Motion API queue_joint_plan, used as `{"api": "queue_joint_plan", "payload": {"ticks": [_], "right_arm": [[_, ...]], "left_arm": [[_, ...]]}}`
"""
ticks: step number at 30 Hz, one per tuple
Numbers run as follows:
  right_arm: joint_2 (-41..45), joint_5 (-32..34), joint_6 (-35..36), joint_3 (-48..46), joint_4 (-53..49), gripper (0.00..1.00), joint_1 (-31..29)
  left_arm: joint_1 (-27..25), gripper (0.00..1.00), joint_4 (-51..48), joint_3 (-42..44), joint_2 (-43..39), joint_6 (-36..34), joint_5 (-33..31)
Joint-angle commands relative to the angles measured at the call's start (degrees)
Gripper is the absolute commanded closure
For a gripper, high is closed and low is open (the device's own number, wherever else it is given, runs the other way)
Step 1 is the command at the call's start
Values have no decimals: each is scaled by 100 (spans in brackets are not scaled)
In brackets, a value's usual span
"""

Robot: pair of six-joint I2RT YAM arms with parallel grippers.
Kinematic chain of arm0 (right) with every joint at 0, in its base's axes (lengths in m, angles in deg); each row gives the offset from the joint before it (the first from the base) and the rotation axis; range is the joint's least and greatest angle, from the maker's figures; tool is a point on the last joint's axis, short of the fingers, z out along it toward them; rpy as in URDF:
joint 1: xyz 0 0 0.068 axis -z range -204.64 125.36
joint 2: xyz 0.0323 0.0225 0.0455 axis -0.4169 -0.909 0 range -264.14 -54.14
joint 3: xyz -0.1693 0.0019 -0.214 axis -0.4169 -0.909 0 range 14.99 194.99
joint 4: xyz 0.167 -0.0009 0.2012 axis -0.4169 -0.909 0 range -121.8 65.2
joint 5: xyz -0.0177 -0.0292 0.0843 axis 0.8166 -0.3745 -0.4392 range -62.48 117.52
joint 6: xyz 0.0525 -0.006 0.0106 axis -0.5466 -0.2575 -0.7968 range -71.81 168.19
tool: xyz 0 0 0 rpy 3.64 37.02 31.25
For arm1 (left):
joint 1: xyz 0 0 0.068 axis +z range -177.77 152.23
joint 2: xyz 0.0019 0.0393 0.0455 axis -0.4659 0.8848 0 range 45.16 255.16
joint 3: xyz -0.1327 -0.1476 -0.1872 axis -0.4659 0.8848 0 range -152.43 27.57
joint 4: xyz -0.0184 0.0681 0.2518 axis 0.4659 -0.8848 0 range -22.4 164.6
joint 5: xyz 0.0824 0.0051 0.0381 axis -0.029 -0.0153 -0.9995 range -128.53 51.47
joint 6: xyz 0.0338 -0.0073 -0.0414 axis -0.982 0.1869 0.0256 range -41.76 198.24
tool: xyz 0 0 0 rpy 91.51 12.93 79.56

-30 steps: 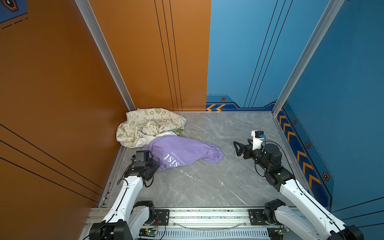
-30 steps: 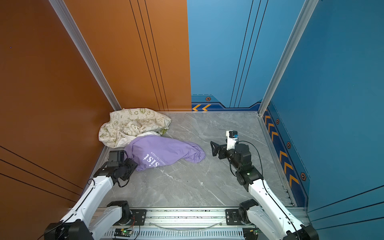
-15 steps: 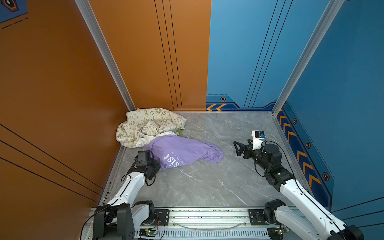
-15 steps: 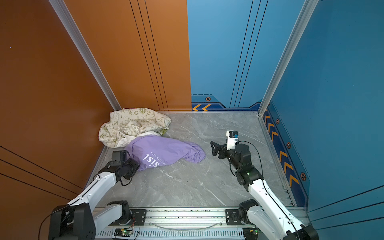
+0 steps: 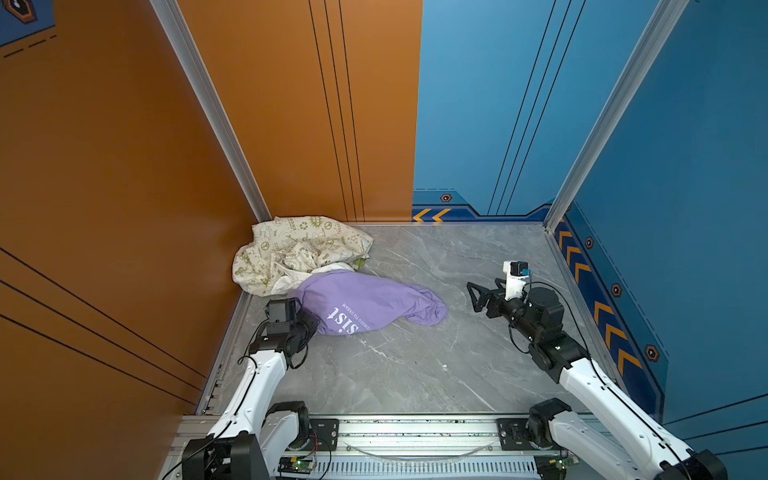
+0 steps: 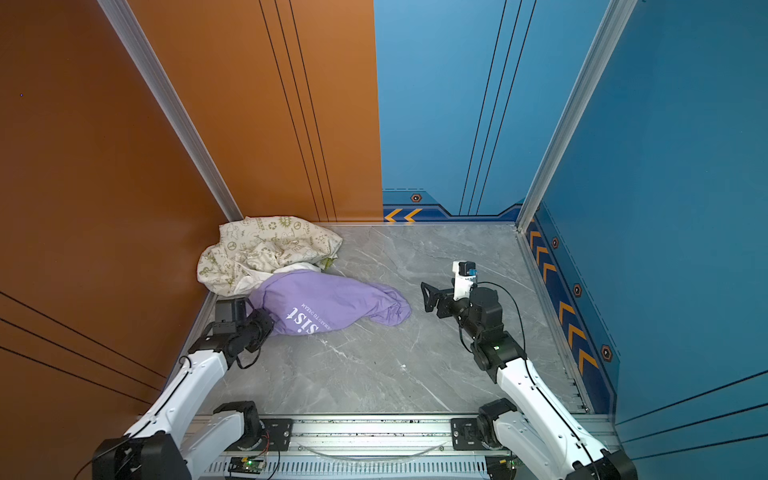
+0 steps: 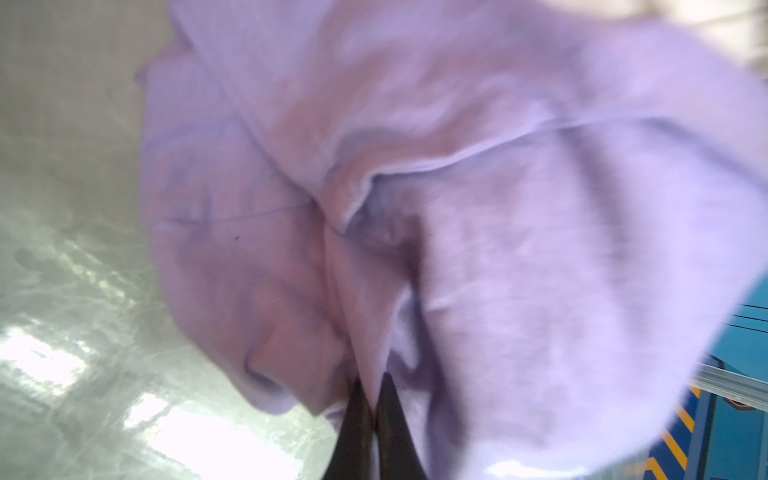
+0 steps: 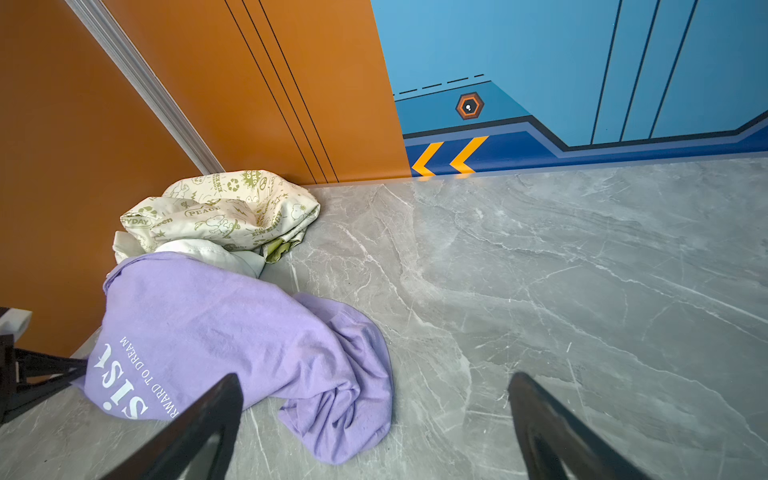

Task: Pick out a specific cloth from the pile
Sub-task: 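Lift the lavender shirt and drag it toward the right gripper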

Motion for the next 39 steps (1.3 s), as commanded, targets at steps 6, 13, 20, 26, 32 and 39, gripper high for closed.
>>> {"api": "queue_joint_plan", "payload": {"ticks": [6, 13, 20, 26, 32, 39], "right_arm": [[-5, -168, -98, -20, 139, 0, 26], [-34, -295, -63, 141, -1, 0, -26], [-5, -402, 5, 285, -40, 0, -149], [5, -402, 69, 410, -145, 1, -219], [147, -75, 186, 471, -411, 0, -217], [493, 551, 318, 498, -849, 0, -141]], "left_arm": [[-291, 100, -670, -1405, -522, -730, 29], [-921, 100, -924, -2686, -186, -1251, -220], [-2092, 100, -911, -3890, 548, -1781, -550], [-3097, 100, -909, -4822, 1491, -2175, -725], [-4087, 100, -914, -5787, 2704, -2329, -895], [-5080, 100, -914, -6697, 4140, -2412, -956]]}}
